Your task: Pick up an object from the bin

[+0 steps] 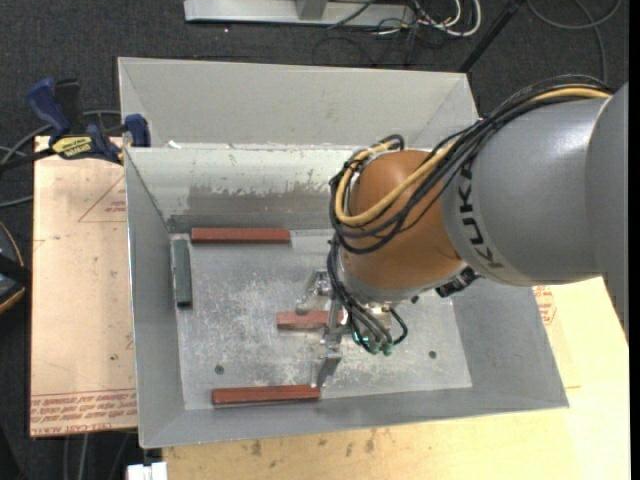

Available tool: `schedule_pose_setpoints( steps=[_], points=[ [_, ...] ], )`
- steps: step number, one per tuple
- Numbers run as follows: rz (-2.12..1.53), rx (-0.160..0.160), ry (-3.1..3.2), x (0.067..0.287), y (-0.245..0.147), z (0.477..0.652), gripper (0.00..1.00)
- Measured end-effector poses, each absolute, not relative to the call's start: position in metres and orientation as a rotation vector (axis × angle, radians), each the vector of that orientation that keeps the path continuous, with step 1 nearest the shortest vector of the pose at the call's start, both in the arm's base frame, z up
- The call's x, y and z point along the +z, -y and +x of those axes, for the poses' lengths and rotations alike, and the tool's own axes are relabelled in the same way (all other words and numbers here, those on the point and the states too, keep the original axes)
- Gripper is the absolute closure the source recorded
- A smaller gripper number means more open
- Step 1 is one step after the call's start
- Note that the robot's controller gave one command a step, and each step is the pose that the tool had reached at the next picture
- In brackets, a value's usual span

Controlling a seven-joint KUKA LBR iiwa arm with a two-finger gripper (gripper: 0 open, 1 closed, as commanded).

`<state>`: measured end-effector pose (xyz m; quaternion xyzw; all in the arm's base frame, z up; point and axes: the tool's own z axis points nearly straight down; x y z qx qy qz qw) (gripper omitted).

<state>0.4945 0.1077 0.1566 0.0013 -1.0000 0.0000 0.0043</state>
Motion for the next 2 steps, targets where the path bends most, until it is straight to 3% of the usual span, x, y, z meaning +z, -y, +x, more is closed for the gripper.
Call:
schedule_pose_setpoints(
  steps=[1, 2],
  points=[
    [0.0, -0.002, 3.141, 0.16, -0.107, 0.496, 0.0],
    [0.14, -0.003, 3.146, 0.099, -0.066, 0.544, 0.0]
  ],
)
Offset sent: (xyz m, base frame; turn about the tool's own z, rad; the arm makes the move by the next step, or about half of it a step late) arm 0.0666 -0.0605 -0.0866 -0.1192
